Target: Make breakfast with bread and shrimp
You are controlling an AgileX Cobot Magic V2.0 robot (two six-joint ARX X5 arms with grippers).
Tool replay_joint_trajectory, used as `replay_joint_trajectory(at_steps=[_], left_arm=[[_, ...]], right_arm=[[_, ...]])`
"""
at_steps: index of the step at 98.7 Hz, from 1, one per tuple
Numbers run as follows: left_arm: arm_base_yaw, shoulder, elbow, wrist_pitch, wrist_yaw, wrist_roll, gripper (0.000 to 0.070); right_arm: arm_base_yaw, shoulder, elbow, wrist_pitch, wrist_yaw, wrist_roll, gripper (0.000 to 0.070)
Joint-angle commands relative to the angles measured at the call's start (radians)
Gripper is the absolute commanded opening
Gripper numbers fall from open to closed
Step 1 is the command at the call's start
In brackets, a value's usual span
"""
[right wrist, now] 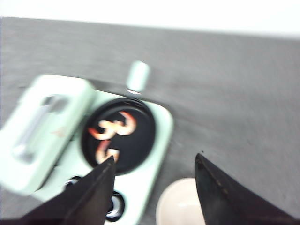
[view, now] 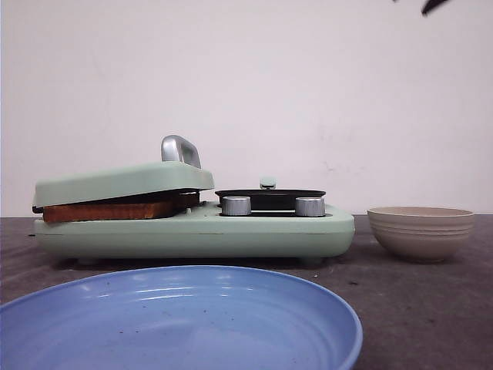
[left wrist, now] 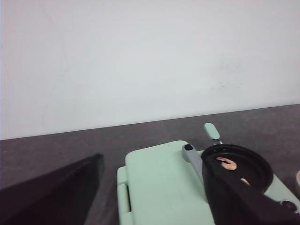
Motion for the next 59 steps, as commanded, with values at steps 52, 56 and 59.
replay_joint_trajectory(at_steps=[52, 56, 59], left_arm=[[-0.003, 0.003, 0.006, -0.071, 0.015, -0.035, 0.0000], [-0.003, 0.003, 0.006, -0.071, 0.015, -0.038, 0.0000], [-0.003, 0.003, 0.006, -0.070, 0.015, -0.047, 0.0000]], right_arm=[[0.126, -0.156, 0.013, -0.063, 0.035, -0.075, 0.0004], [0.126, -0.179, -0.002, -0.058, 0.036, -0.076, 0.0004], [0.126, -0.198, -0.016, -0.051, 0.036, -0.076, 0.0004]])
